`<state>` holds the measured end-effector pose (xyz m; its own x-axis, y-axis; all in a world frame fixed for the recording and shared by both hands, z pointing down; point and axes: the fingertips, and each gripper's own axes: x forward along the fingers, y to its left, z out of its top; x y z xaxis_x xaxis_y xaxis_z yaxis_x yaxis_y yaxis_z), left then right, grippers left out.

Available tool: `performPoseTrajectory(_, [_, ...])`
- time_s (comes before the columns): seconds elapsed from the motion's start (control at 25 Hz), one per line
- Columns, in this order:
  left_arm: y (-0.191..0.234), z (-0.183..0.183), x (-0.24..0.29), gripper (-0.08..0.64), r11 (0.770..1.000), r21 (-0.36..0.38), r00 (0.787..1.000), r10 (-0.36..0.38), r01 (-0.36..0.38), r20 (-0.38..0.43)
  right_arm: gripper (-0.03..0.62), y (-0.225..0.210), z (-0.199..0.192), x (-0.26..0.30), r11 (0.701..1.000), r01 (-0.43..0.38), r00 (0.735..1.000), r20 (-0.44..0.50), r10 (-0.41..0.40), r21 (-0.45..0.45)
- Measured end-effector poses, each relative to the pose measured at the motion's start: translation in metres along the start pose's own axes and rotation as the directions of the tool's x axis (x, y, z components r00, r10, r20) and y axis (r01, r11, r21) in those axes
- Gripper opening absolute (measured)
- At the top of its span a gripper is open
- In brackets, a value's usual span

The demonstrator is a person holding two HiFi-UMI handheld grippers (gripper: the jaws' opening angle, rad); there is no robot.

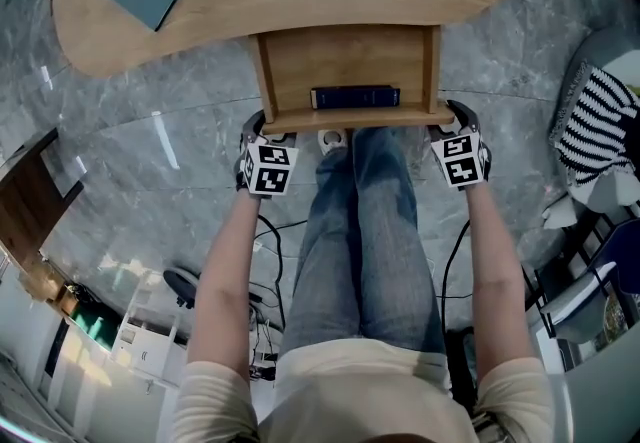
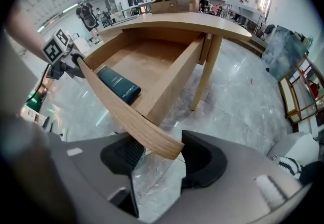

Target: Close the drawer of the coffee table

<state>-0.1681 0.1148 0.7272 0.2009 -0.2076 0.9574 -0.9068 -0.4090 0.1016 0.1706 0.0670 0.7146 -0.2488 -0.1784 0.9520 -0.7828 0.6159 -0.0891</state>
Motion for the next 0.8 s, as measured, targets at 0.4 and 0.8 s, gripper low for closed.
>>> performPoseTrajectory(0.4, [0.006, 0.013, -0.003, 0.252, 1.000, 0.005, 1.000, 0.019, -0.019, 0.022, 0.229, -0.008, 0.012, -0.003, 1.000, 0.015, 1.000, 0.006, -0.015, -0.002])
performPoseTrajectory(0.8, [0.015, 0.035, 0.001, 0.252, 0.999, 0.009, 0.999, 0.031, -0.032, 0.039, 0.229, -0.023, 0.031, 0.000, 0.999, 0.028, 0.999, 0.018, -0.027, -0.020])
